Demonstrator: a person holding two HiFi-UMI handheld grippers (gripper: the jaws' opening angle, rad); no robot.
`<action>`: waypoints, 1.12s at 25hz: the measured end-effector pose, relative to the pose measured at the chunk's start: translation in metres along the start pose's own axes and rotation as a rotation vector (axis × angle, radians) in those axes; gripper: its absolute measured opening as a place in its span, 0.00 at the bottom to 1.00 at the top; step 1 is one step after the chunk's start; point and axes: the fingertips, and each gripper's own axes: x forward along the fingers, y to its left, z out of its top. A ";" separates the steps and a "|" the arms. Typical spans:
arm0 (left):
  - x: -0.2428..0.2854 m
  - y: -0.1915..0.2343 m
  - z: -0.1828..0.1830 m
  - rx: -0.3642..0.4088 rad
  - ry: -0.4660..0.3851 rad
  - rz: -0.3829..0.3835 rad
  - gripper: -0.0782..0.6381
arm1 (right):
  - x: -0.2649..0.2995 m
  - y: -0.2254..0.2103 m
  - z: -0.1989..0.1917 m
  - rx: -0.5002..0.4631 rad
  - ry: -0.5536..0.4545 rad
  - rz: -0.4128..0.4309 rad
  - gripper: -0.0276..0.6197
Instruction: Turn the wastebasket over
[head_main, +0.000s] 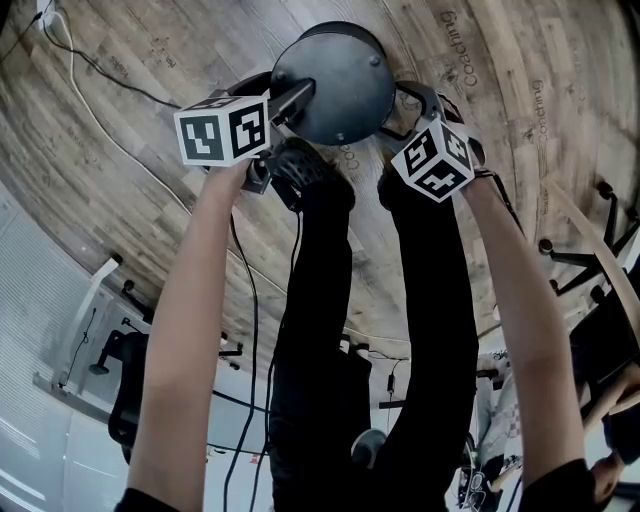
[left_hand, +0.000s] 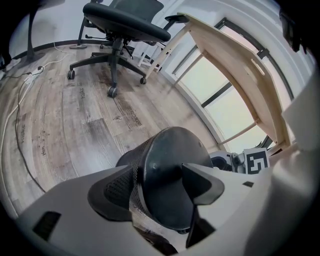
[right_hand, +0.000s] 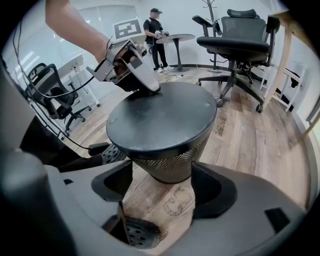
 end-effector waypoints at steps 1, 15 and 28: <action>0.000 -0.001 -0.001 0.011 0.007 0.003 0.55 | 0.000 0.000 -0.001 0.000 0.005 0.002 0.58; -0.046 -0.045 0.005 0.071 0.026 0.030 0.57 | -0.066 -0.023 -0.016 0.003 0.121 -0.032 0.58; -0.171 -0.151 0.066 0.177 -0.111 0.082 0.57 | -0.212 -0.040 0.097 -0.043 0.013 -0.073 0.58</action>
